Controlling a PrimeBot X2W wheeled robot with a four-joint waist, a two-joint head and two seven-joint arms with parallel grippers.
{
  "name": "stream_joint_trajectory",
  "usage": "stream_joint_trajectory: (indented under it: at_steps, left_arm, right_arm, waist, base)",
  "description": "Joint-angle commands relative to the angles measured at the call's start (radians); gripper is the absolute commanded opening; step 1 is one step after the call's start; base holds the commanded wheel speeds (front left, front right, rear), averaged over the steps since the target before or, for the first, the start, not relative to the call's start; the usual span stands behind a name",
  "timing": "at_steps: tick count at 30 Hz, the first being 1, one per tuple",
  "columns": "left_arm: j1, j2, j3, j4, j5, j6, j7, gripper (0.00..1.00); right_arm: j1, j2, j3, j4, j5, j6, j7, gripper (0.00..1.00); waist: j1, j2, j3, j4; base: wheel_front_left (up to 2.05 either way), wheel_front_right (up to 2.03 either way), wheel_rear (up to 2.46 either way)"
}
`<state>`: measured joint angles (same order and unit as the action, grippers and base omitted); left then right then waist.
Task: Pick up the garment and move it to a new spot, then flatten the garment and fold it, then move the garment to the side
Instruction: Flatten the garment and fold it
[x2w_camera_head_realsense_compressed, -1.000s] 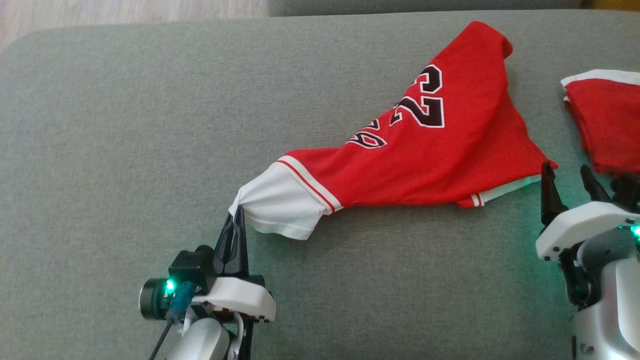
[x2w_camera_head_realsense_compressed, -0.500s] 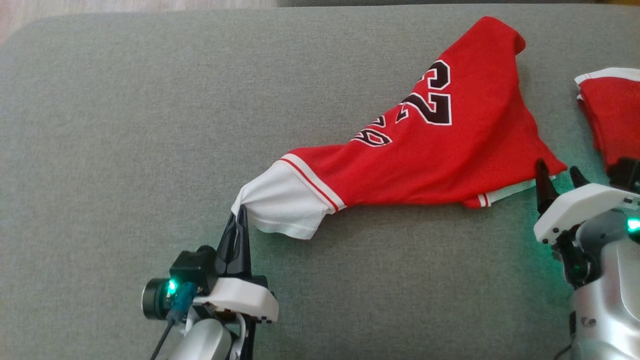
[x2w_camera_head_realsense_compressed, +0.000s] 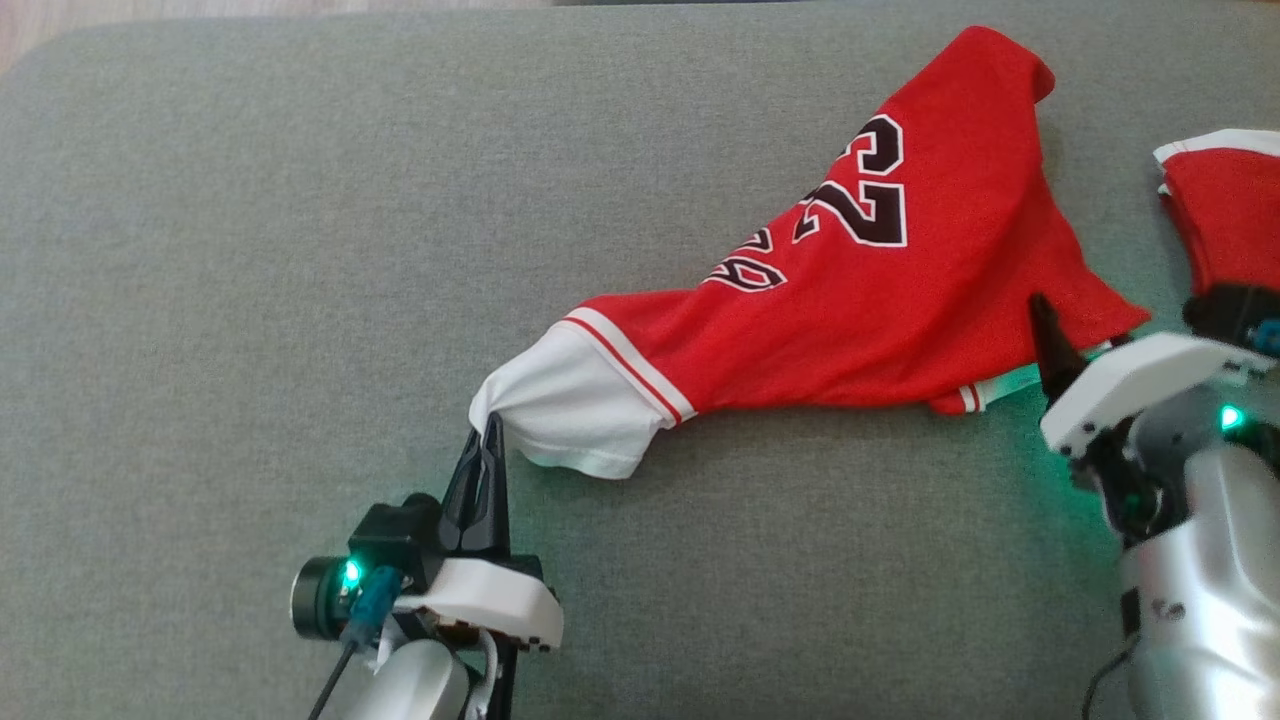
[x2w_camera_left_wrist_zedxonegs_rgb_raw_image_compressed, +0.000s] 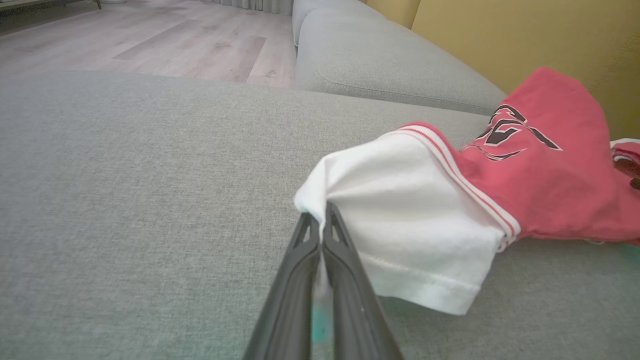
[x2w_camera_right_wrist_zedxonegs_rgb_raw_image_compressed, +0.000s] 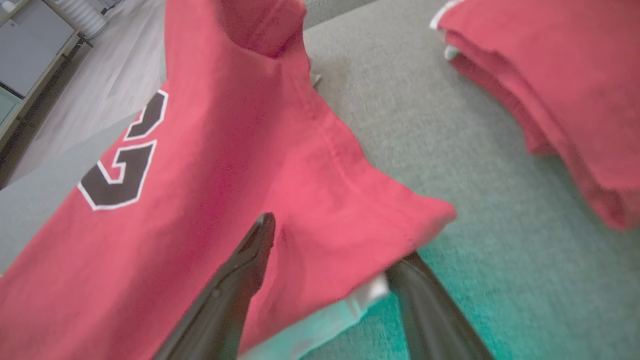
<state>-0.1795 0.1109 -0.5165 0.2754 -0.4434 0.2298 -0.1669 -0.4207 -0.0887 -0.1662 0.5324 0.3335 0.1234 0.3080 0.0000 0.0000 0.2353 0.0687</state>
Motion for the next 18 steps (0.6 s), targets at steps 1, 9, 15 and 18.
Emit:
stream_joint_trajectory:
  at_steps: [1, 9, 15, 18]
  left_arm:
    - [-0.025, 0.012, 0.026, -0.034, -0.008, 0.006, -0.001, 0.0]
    - [-0.023, 0.014, 0.021, -0.034, -0.013, 0.009, -0.004, 0.0]
    - [-0.022, 0.015, 0.02, -0.034, -0.017, 0.011, -0.008, 0.0]
    - [-0.019, 0.017, 0.019, -0.032, -0.019, 0.012, -0.01, 0.0]
  right_arm:
    - [-0.045, -0.018, 0.026, -0.028, 0.007, 0.007, -0.005, 1.0]
    - [-0.097, -0.057, 0.054, 0.018, -0.009, 0.007, -0.003, 1.0]
    - [-0.114, -0.065, 0.053, 0.064, -0.013, 0.007, 0.028, 0.29]
    - [-0.115, -0.068, 0.056, 0.066, -0.013, 0.007, 0.01, 0.0]
  waist:
    - [0.0, 0.0, 0.001, 0.003]
    - [0.0, 0.0, 0.001, 0.011]
    - [0.0, 0.0, 0.0, 0.011]
    - [0.0, 0.0, -0.005, 0.009]
  base:
    - [0.0, 0.0, 0.0]
    - [0.0, 0.0, 0.0]
    - [0.0, 0.0, 0.0]
    - [0.0, 0.0, 0.0]
